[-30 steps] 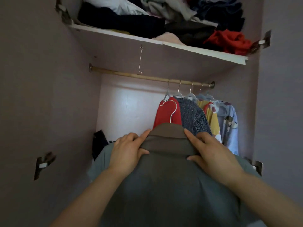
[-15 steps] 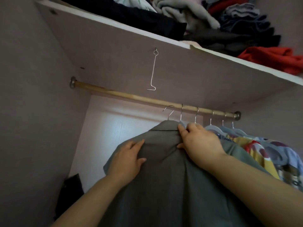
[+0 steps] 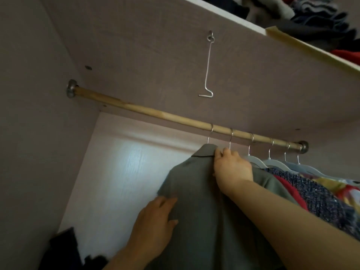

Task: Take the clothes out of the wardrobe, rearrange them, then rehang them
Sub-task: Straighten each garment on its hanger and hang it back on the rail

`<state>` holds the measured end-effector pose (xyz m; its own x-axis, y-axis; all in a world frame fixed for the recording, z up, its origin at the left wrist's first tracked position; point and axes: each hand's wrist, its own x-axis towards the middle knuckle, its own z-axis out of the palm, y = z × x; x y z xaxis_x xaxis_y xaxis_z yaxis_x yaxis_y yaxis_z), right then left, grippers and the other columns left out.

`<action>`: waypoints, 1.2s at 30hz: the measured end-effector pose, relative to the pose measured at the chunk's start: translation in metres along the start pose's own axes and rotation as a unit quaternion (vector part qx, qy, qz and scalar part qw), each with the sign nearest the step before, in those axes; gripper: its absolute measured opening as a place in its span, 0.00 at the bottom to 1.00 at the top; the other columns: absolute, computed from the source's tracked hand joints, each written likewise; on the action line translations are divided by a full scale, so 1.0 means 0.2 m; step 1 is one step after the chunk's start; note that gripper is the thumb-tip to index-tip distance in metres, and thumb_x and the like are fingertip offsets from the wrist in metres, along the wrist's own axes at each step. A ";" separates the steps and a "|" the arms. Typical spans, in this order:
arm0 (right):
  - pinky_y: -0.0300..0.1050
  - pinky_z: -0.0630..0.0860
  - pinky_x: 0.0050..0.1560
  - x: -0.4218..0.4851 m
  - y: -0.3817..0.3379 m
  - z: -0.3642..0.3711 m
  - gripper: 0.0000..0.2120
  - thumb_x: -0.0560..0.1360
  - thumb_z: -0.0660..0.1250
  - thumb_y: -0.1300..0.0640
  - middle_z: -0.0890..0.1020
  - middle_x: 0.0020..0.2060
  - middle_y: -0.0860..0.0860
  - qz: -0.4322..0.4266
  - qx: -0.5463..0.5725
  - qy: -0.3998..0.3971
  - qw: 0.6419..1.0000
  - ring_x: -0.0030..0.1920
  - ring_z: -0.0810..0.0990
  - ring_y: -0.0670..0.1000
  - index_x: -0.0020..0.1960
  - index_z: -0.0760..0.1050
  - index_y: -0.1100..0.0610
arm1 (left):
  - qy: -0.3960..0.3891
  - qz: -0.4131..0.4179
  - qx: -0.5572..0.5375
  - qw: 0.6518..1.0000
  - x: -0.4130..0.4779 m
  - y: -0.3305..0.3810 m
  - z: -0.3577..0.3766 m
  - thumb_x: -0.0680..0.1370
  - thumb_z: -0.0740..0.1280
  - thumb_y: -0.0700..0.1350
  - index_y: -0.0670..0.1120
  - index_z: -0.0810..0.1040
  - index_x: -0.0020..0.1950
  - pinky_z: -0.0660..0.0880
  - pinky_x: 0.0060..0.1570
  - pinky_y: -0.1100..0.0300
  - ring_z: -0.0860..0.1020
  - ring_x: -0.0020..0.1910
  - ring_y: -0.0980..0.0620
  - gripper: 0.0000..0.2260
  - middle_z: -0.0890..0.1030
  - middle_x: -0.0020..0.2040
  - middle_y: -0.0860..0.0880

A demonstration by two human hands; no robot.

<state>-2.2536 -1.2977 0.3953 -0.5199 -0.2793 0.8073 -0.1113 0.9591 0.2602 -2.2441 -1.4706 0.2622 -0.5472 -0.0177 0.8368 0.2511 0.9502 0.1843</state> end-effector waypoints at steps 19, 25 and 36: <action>0.55 0.52 0.71 -1.09 0.09 0.08 0.22 0.75 0.63 0.52 0.67 0.65 0.54 -0.165 0.089 -0.190 0.964 0.68 0.63 0.57 0.69 0.65 0.52 | -0.205 -0.095 0.079 0.971 -0.65 0.41 -0.17 0.79 0.61 0.53 0.54 0.55 0.76 0.67 0.65 0.54 0.67 0.66 0.49 0.27 0.66 0.70 0.48; 0.52 0.59 0.67 -1.67 0.25 -0.03 0.20 0.75 0.61 0.56 0.69 0.62 0.54 -0.164 0.133 -0.263 0.942 0.65 0.66 0.56 0.66 0.68 0.53 | -0.259 -0.118 0.086 0.955 -1.07 0.77 -0.34 0.79 0.62 0.53 0.55 0.56 0.76 0.66 0.64 0.54 0.66 0.67 0.47 0.27 0.66 0.70 0.46; 0.48 0.65 0.62 -2.64 0.60 -0.31 0.19 0.77 0.59 0.50 0.71 0.62 0.53 -0.117 0.190 -0.383 0.897 0.62 0.70 0.55 0.67 0.67 0.52 | -0.439 -0.082 0.099 0.889 -1.83 1.40 -0.42 0.79 0.60 0.55 0.53 0.56 0.76 0.65 0.65 0.52 0.66 0.67 0.46 0.27 0.65 0.70 0.46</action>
<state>-1.9390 -1.0386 0.0329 -0.8575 -0.5011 0.1165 -0.4977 0.8654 0.0586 -1.9071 -1.2246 0.0510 -0.9977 0.0061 0.0671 0.0128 0.9949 0.0997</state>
